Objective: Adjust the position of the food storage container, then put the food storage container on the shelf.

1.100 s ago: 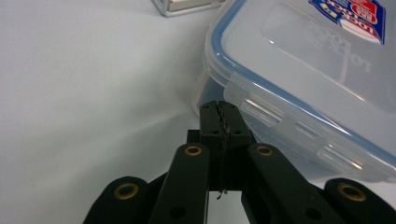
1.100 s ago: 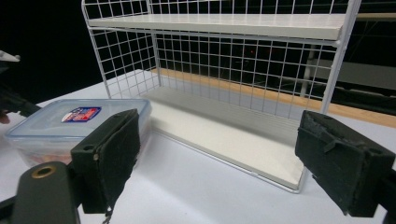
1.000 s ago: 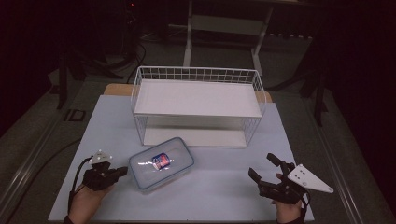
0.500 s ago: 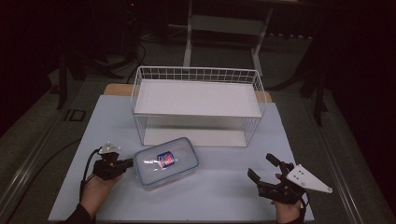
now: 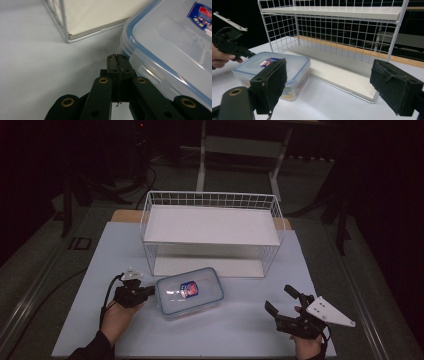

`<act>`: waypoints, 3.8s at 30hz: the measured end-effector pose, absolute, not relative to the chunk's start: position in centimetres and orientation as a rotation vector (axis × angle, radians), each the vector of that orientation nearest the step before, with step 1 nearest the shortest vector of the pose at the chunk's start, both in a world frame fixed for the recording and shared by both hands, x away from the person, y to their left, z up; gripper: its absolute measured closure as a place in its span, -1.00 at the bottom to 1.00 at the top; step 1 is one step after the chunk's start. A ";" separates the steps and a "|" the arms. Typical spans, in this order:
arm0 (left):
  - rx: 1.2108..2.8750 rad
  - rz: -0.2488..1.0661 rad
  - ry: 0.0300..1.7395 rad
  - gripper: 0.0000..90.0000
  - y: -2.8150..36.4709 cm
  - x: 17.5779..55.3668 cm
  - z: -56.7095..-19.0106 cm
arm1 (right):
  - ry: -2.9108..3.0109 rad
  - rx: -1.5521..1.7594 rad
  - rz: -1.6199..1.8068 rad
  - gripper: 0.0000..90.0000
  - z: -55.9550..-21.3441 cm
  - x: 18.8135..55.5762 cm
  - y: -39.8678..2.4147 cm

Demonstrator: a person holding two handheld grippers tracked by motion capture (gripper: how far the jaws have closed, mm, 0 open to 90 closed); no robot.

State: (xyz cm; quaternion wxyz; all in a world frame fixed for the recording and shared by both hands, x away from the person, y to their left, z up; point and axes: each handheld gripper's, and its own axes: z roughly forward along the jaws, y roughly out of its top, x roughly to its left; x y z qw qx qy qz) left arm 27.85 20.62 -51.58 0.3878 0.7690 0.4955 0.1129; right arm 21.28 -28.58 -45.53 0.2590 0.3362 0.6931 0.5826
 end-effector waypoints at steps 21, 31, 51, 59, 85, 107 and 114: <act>1.990 0.200 1.212 0.99 18.3 26.9 -51.2 | 1.897 0.901 1.586 -0.69 -45.7 21.3 -28.2; 1.993 0.177 1.190 0.99 16.3 29.3 -51.3 | 1.906 0.903 1.592 -0.69 -45.8 21.3 -28.2; 1.998 0.132 1.149 0.99 13.4 32.3 -51.9 | 1.913 0.901 1.588 -0.69 -46.0 21.4 -28.0; 2.015 0.136 1.132 0.99 12.5 32.8 -51.9 | 1.917 0.903 1.582 -0.69 -46.1 21.4 -27.9; 1.841 -0.108 0.974 -0.76 16.0 28.4 -47.6 | 1.917 0.920 1.560 -0.74 -46.3 21.7 -27.3; 1.810 -0.098 1.031 -0.85 14.3 31.2 -48.2 | 1.995 0.969 1.454 -0.62 -46.7 22.0 -26.6; 1.730 -0.244 1.126 -0.83 15.0 32.7 -49.9 | 1.983 0.916 1.473 -0.68 -46.6 22.0 -26.5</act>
